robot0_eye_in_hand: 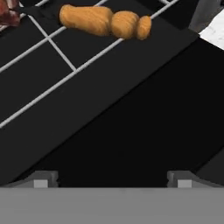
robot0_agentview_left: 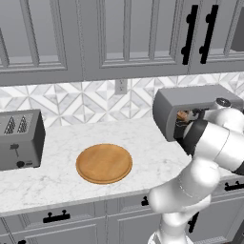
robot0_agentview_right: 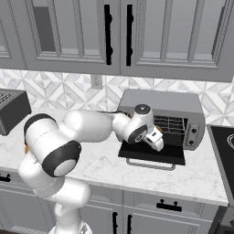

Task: Pick up the kebab skewer and baguette bread, and place them inside the toaster oven. Close the toaster oven door and start by setting the timer.

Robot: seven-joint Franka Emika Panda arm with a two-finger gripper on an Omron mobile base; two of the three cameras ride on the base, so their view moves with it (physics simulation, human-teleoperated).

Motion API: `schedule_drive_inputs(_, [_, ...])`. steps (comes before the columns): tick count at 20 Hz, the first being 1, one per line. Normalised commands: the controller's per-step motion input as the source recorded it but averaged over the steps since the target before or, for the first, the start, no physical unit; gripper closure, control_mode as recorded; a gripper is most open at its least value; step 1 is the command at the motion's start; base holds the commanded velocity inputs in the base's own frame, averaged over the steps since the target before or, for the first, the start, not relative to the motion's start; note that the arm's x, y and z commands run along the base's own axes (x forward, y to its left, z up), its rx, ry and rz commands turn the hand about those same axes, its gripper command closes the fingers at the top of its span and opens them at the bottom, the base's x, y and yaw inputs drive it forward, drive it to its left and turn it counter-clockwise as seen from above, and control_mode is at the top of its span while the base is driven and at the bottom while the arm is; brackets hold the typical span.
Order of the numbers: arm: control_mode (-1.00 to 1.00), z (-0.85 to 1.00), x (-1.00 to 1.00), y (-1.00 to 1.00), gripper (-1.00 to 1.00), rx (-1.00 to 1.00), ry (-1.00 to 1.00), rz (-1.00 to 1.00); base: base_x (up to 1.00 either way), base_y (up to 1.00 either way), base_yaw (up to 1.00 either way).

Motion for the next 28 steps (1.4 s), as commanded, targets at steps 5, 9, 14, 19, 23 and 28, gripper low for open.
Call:
schedule_drive_inputs(5, [-1.00,0.26,-0.99,0.01,-1.00,0.00,0.00,0.17,0.00,0.00,0.00])
schedule_drive_inputs(9, [-1.00,0.01,-0.74,0.06,-1.00,0.00,0.11,0.38,0.00,0.00,0.00])
schedule_drive_inputs(14, [-1.00,0.00,-0.66,0.00,-1.00,-0.02,0.11,0.38,0.00,0.00,0.00])
schedule_drive_inputs(19, [-1.00,-0.16,-0.14,0.05,-1.00,-0.02,0.11,0.22,0.00,0.00,0.00])
schedule_drive_inputs(23, [-1.00,-0.25,0.00,0.03,-1.00,0.00,0.08,0.14,0.00,0.00,0.00])
schedule_drive_inputs(28, [-1.00,-0.26,0.01,0.00,-1.00,0.00,0.06,0.12,0.00,0.00,0.00])
